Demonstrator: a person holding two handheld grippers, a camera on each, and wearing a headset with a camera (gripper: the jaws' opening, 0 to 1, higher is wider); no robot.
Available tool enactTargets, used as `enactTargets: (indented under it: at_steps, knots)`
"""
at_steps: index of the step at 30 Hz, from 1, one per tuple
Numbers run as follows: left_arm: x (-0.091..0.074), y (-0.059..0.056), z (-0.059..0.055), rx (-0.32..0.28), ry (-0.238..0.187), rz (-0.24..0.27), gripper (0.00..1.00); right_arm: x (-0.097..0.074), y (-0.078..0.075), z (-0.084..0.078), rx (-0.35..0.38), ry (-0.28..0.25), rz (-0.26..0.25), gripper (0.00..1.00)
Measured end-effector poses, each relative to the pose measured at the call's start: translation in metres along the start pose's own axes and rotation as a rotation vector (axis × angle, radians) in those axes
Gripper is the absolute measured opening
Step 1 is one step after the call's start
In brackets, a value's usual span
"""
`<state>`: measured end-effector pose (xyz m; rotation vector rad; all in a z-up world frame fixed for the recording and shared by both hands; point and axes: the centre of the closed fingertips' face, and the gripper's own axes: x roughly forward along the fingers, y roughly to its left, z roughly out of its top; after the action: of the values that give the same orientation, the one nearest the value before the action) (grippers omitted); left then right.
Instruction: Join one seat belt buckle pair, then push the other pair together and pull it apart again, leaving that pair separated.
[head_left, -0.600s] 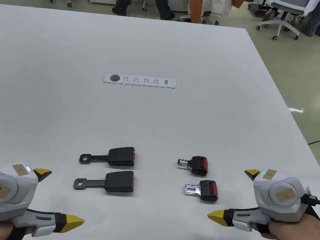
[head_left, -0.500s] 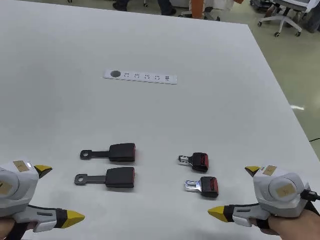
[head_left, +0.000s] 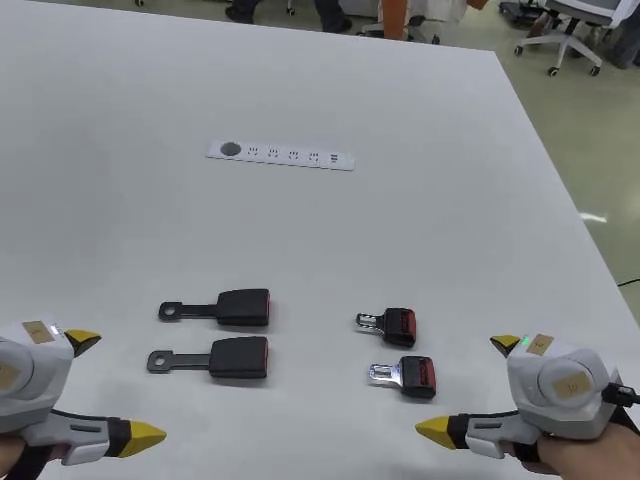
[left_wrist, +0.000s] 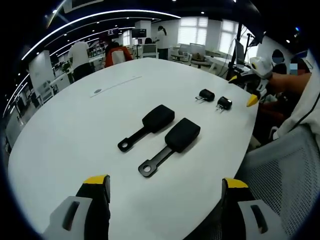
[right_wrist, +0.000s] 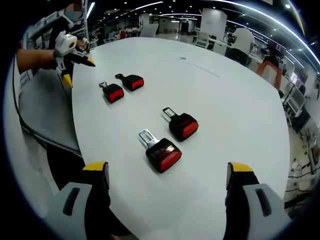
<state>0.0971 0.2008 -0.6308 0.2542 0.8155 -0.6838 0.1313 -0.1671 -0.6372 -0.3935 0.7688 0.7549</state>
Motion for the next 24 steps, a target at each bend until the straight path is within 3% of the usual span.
enactTargets:
  at_steps: [24]
  knots:
    - [-0.001, -0.004, 0.008, -0.003, -0.019, -0.011, 1.0, -0.004, 0.014, 0.01, -0.035, -0.007, 0.029, 1.0]
